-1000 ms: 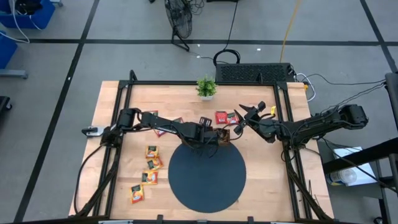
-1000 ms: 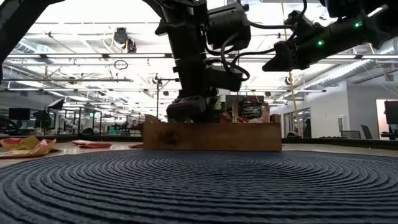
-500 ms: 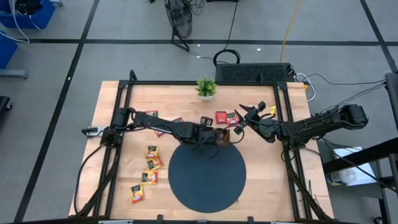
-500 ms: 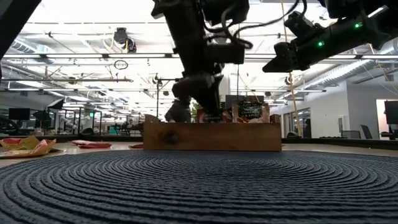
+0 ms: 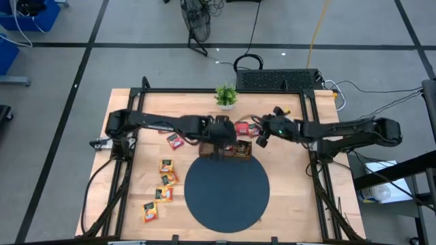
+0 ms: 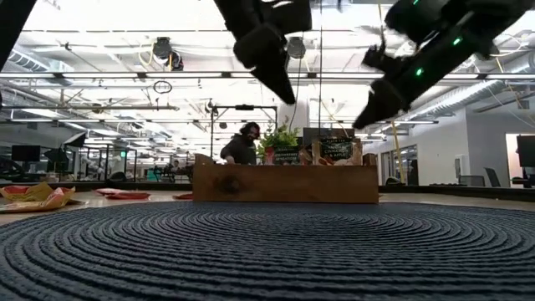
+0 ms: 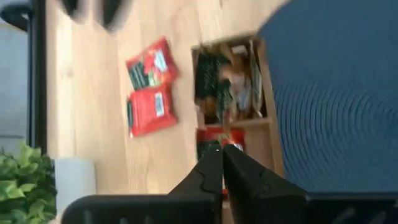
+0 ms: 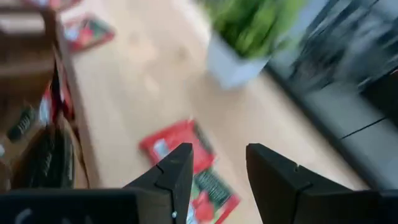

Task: Pick & Place Tea
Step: Put the red tea bag into the middle slot of the wooden organizer

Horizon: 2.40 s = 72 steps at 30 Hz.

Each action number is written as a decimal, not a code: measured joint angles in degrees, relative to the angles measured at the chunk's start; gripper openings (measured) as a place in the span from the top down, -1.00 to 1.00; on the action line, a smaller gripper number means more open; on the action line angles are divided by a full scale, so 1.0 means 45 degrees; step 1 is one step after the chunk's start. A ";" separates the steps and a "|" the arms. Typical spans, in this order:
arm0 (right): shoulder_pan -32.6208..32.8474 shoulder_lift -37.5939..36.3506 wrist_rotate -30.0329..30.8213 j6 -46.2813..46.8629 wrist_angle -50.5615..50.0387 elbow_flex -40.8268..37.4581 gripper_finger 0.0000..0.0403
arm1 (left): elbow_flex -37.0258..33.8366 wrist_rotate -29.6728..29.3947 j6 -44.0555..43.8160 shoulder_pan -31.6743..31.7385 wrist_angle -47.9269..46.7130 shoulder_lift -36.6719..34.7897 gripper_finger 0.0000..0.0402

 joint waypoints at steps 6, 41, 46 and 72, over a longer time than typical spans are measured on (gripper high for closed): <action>-0.2322 0.0992 -0.2802 -0.0683 -0.1274 0.0010 0.25 | -0.1786 0.2020 0.0155 0.0917 0.2363 -0.1293 0.97; -0.2154 0.6079 -0.3782 -0.3680 -0.0402 0.0099 0.97 | -0.7808 0.3329 -0.1234 0.3203 0.8932 -0.4288 0.57; -0.1090 0.4914 -0.0755 -0.4399 -0.0721 0.0022 1.00 | -0.7808 0.3324 -0.1494 0.3213 0.8880 -0.4283 0.57; 0.4017 0.6740 0.2661 -1.4341 0.9584 0.1275 1.00 | -0.7676 0.5730 -0.9234 0.3729 1.2254 -0.3073 0.57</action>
